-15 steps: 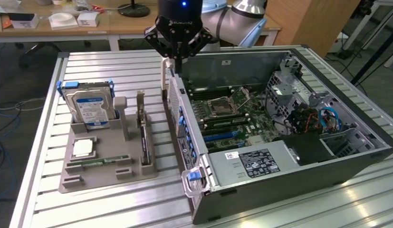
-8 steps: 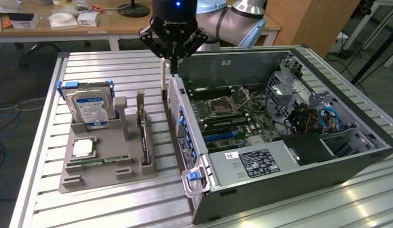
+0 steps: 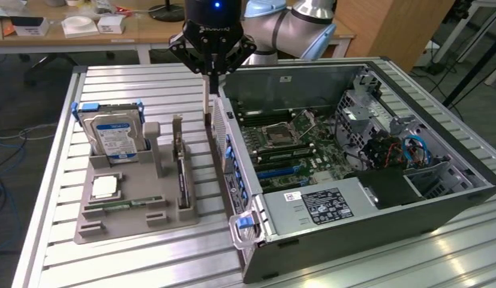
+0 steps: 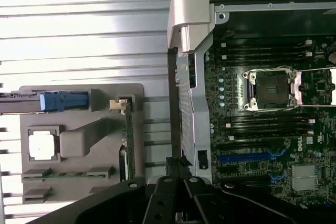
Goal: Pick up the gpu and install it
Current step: 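Reach for the gpu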
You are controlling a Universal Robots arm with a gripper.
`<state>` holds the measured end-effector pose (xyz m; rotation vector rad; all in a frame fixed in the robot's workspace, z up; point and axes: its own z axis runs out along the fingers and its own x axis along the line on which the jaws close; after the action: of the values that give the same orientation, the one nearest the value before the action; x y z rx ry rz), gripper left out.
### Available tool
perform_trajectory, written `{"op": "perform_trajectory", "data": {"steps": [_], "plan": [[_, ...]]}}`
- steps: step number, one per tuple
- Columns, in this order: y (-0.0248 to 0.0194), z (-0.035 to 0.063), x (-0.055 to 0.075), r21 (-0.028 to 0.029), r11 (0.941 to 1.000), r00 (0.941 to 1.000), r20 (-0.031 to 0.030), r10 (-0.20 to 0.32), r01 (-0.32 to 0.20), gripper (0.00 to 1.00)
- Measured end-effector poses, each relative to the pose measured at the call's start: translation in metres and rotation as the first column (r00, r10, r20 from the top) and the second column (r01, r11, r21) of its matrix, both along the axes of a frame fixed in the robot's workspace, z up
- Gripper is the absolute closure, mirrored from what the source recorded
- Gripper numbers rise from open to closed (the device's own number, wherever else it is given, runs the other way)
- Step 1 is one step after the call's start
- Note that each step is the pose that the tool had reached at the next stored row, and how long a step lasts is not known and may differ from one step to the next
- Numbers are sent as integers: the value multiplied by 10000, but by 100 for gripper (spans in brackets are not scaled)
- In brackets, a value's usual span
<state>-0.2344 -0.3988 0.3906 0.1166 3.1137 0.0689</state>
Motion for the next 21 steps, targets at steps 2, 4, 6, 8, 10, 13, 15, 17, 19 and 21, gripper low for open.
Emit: {"op": "perform_trajectory", "data": {"steps": [2, 4, 6, 8, 10, 13, 15, 17, 19, 21], "plan": [[0, 0, -21, -1, 10000, 10000, 0, 0, 0, 89], [0, -1, -40, 0, 10000, 10000, 0, 0, 0, 89], [0, -1, -58, -1, 10000, 10000, 0, 2, -2, 89], [0, -1, -79, 0, 10000, 10000, 0, 1, -1, 89], [0, -1, -101, 0, 10000, 10000, 0, 1, -1, 89], [0, -2, -133, 0, 10000, 10000, 0, 1, -1, 89], [0, -2, -155, 0, 10000, 10000, 0, 1, -1, 89], [0, -3, -179, 0, 10000, 10000, 0, 1, -1, 89], [0, -3, -201, 0, 10000, 10000, 0, 1, -1, 89], [0, -4, -224, 0, 10000, 10000, 0, 1, -1, 89]]}}
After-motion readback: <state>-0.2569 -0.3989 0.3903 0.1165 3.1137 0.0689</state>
